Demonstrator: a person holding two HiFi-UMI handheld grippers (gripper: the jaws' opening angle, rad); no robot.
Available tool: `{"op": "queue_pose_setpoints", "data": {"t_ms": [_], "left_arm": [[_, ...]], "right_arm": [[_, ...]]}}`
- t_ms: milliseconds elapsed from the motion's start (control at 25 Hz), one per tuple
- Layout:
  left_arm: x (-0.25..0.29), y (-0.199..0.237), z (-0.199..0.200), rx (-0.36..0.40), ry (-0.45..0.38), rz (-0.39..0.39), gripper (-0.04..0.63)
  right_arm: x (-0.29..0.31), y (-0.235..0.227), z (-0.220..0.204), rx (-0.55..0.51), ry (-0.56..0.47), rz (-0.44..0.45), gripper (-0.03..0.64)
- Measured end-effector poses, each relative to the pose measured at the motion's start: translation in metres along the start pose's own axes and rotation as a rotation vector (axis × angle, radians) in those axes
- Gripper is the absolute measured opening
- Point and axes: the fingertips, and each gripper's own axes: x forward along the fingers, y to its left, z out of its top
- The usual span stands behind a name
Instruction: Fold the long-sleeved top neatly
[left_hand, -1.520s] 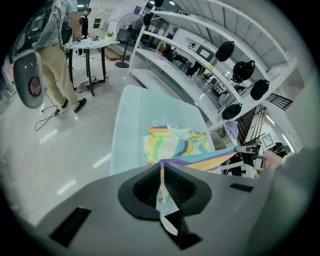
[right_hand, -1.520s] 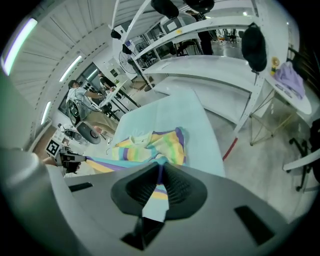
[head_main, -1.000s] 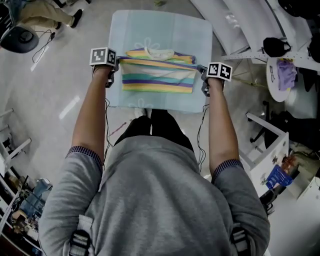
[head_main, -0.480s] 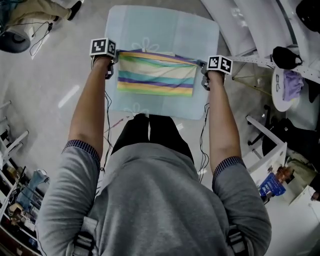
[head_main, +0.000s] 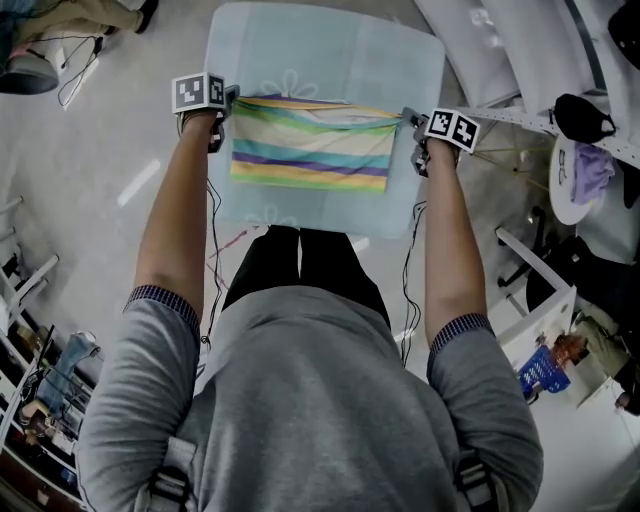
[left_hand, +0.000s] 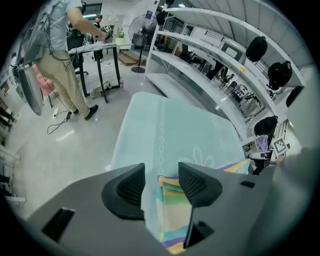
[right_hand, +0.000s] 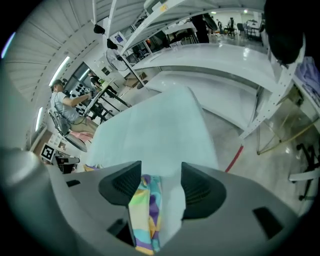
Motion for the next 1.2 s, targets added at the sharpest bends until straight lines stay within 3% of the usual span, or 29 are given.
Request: {"op": "queue_pose_setpoints", "data": {"t_ms": [120, 280, 440, 600, 880, 1200], "left_arm": [[-0.015, -0.018, 0.005, 0.063, -0.067, -0.038, 0.233], [-0.035, -0.054, 0.001, 0.215, -0.112, -0.087, 0.233], [-0.058, -0.096, -0.011, 0.372, -0.157, -0.132, 0.233], [-0.083, -0.142, -0.033, 0.456, -0.202, -0.207, 0.233], [-0.087, -0.198, -0.093, 0.541, -0.147, -0.318, 0.232], [-0.077, -0.240, -0.118, 0.667, -0.087, -0.376, 0.232]], "right_arm": [[-0.017, -0.006, -0.002, -0.009, -0.037, 0.017, 0.279], [-0.046, -0.004, -0.015, -0.037, -0.088, 0.044, 0.293], [-0.063, 0.002, -0.045, -0.063, -0.106, 0.068, 0.293], [-0.063, 0.012, -0.085, -0.084, -0.105, 0.077, 0.293], [-0.046, 0.026, -0.130, -0.131, -0.151, 0.033, 0.293], [-0.019, 0.021, -0.157, -0.136, -0.100, -0.012, 0.291]]}}
